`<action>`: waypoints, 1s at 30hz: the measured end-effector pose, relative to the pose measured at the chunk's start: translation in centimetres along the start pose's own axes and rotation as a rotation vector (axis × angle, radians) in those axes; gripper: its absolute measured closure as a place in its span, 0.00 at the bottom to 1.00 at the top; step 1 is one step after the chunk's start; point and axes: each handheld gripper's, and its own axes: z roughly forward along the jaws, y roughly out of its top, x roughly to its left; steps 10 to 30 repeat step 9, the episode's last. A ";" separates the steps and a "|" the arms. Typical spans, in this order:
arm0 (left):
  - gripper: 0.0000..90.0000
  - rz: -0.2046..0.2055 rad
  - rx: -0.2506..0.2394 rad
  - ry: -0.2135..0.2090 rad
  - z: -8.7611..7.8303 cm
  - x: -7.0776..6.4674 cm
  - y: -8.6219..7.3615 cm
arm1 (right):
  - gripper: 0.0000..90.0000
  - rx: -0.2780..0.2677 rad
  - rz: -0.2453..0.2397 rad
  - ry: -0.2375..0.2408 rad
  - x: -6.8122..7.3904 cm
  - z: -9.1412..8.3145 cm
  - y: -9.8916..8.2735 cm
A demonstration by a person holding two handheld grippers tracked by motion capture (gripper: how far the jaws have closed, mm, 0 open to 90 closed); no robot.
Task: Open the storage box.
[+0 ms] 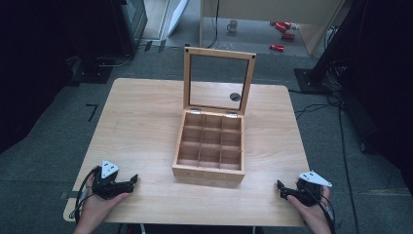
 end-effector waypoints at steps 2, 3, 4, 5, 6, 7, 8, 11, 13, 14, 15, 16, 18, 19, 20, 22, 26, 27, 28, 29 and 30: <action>0.13 -0.001 0.000 0.000 0.0 0.0 0.0 | 0.09 0.000 0.001 0.001 0.0 0.0 0.0; 0.13 -0.001 0.000 0.000 0.0 0.0 0.0 | 0.09 0.001 0.001 0.002 0.0 0.0 0.0; 0.13 -0.001 0.000 0.000 0.0 0.0 0.0 | 0.09 0.000 0.000 0.002 0.0 0.0 0.0; 0.13 -0.001 0.000 0.000 0.0 0.0 0.0 | 0.09 0.000 0.000 0.002 0.0 0.0 0.0; 0.13 -0.003 0.001 0.003 0.0 0.0 0.0 | 0.09 0.001 0.000 0.002 0.0 0.0 0.0; 0.13 -0.005 0.000 0.006 0.0 0.0 0.0 | 0.09 0.001 0.001 0.002 0.0 0.0 0.0; 0.13 -0.006 0.000 0.005 0.0 0.0 0.0 | 0.09 0.002 0.001 0.003 0.0 0.0 0.0; 0.13 -0.005 0.001 0.005 0.0 0.0 0.0 | 0.09 0.002 0.001 0.003 0.0 0.0 0.0; 0.13 -0.005 0.001 0.005 0.0 0.0 0.0 | 0.09 0.002 0.001 0.003 0.0 0.0 0.0; 0.13 -0.005 0.001 0.005 0.0 0.0 0.0 | 0.09 0.002 0.001 0.003 0.0 0.0 0.0; 0.13 -0.005 0.001 0.005 0.0 0.0 0.0 | 0.09 0.002 0.001 0.003 0.0 0.0 0.0; 0.13 -0.005 0.001 0.005 0.0 0.0 0.0 | 0.09 0.002 0.001 0.003 0.0 0.0 0.0; 0.13 -0.005 0.001 0.005 0.0 0.0 0.0 | 0.09 0.002 0.001 0.003 0.0 0.0 0.0; 0.13 -0.005 0.001 0.005 0.0 0.0 0.0 | 0.09 0.002 0.001 0.003 0.0 0.0 0.0; 0.13 -0.005 0.001 0.005 0.0 0.0 0.0 | 0.09 0.002 0.001 0.003 0.0 0.0 0.0; 0.13 -0.005 0.001 0.005 0.0 0.0 0.0 | 0.09 0.002 0.001 0.003 0.0 0.0 0.0; 0.13 -0.005 0.001 0.005 0.0 0.0 0.0 | 0.09 0.002 0.001 0.003 0.0 0.0 0.0; 0.13 -0.005 0.001 0.005 0.0 0.0 0.0 | 0.09 0.002 0.001 0.003 0.0 0.0 0.0; 0.13 -0.005 0.001 0.005 0.0 0.0 0.0 | 0.09 0.002 0.001 0.003 0.0 0.0 0.0; 0.13 -0.005 0.001 0.005 0.0 0.0 0.0 | 0.09 0.002 0.001 0.003 0.0 0.0 0.0; 0.13 -0.005 0.001 0.005 0.0 0.0 0.0 | 0.09 0.002 0.001 0.003 0.0 0.0 0.0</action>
